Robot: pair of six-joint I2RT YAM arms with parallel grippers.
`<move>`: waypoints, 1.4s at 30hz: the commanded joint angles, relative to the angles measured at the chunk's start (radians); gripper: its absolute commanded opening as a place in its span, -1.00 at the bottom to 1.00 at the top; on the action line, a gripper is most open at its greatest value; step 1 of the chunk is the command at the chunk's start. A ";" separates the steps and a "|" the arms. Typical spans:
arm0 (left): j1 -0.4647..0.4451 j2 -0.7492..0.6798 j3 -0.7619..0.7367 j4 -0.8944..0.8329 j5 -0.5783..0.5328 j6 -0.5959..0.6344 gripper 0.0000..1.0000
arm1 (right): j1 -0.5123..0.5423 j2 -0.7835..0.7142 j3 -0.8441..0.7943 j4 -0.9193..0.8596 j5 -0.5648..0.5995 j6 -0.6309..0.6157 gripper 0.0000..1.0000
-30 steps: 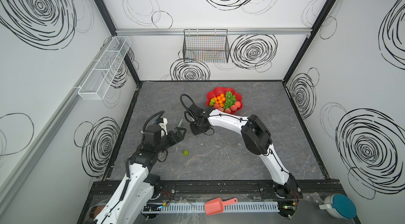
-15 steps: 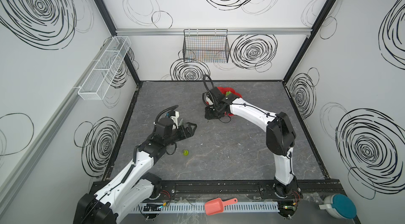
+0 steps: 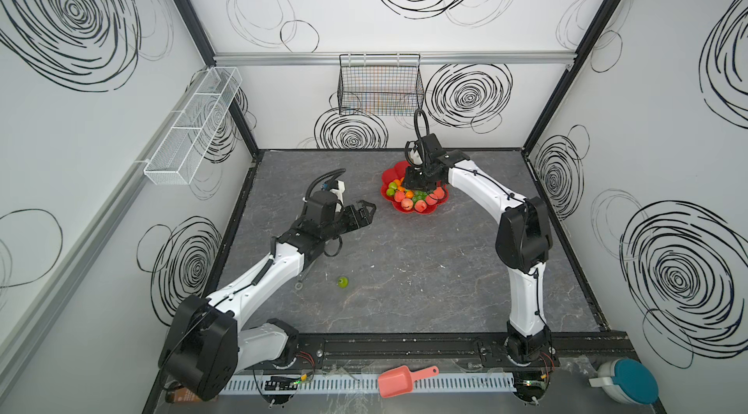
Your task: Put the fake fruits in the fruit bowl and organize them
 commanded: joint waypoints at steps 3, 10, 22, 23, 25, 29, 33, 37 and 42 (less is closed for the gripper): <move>0.005 0.089 0.093 0.092 0.010 0.032 0.92 | -0.037 0.099 0.133 -0.011 -0.018 -0.011 -0.33; 0.028 0.191 0.162 0.121 0.030 0.035 0.92 | -0.064 0.206 0.244 0.030 -0.043 0.017 -0.35; 0.046 0.276 0.224 0.131 0.054 0.040 0.92 | -0.075 0.340 0.342 0.173 -0.085 0.077 -0.33; 0.047 0.279 0.223 0.133 0.055 0.040 0.92 | -0.075 0.353 0.358 0.176 -0.084 0.080 -0.33; 0.046 0.279 0.222 0.133 0.058 0.040 0.92 | -0.075 0.374 0.383 0.179 -0.079 0.082 -0.33; 0.046 0.279 0.215 0.131 0.060 0.042 0.92 | -0.074 0.403 0.397 0.194 -0.072 0.092 -0.32; 0.046 0.277 0.211 0.130 0.061 0.042 0.92 | -0.073 0.422 0.397 0.208 -0.086 0.101 -0.31; 0.047 0.274 0.208 0.132 0.063 0.042 0.92 | -0.067 0.422 0.401 0.221 -0.101 0.100 -0.31; 0.048 0.270 0.202 0.132 0.063 0.042 0.92 | -0.062 0.422 0.399 0.234 -0.122 0.093 -0.30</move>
